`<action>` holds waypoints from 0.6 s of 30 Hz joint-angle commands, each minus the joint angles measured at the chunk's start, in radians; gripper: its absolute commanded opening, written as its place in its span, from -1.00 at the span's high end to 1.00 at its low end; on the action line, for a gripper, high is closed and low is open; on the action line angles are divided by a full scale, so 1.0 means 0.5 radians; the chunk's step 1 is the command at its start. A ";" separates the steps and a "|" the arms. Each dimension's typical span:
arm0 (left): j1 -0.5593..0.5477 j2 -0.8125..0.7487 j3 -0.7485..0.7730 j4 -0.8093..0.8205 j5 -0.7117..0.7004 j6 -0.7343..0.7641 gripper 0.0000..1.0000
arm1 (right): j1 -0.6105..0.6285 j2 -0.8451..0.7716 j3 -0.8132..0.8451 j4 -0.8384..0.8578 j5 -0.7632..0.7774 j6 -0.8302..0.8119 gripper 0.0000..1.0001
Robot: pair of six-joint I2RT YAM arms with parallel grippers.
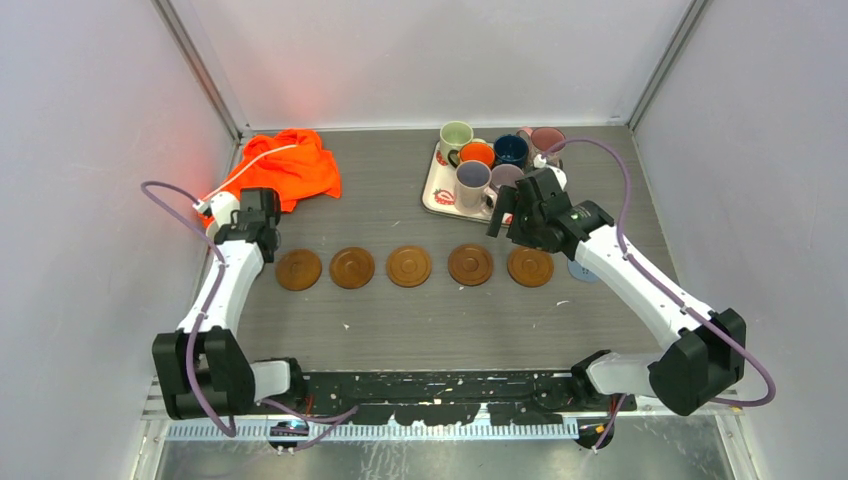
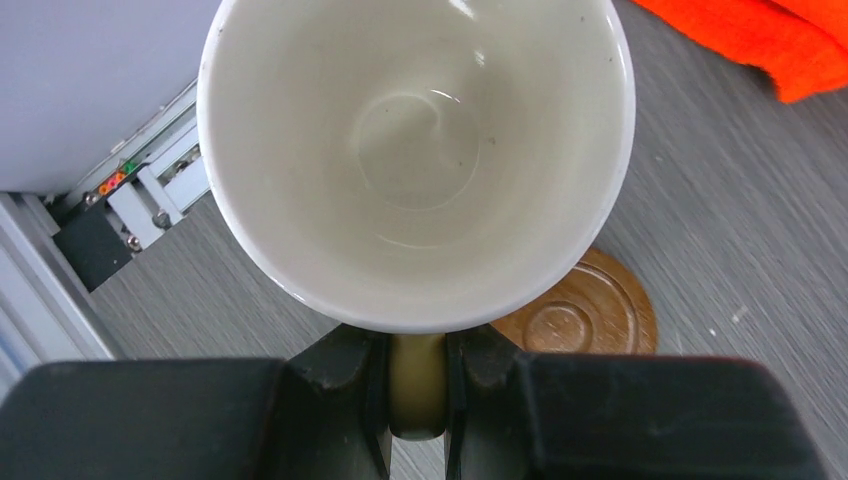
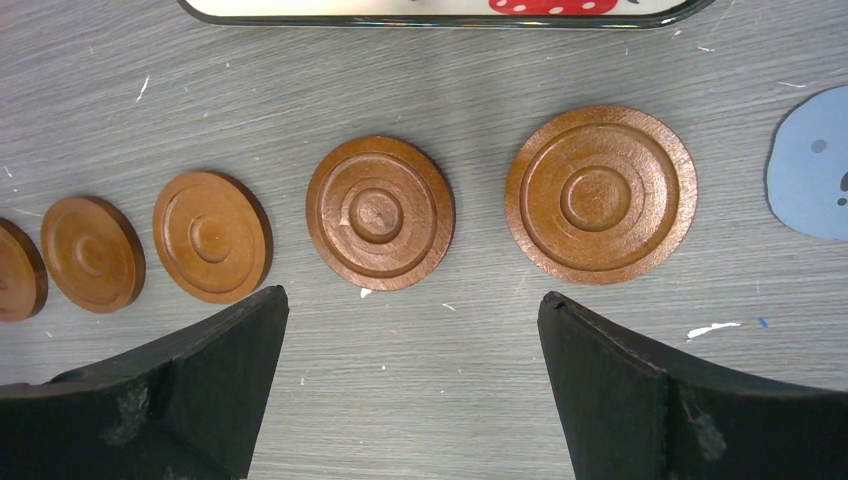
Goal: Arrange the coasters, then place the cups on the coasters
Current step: Place the cup on the coaster.
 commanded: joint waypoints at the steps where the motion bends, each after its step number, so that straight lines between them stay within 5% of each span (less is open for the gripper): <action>1: 0.131 0.034 0.007 0.158 -0.047 -0.079 0.99 | 0.019 0.003 0.090 0.014 0.026 -0.047 -1.00; 18: 0.295 0.223 -0.058 0.364 0.176 -0.129 0.99 | 0.033 0.011 0.094 0.019 0.029 -0.062 -1.00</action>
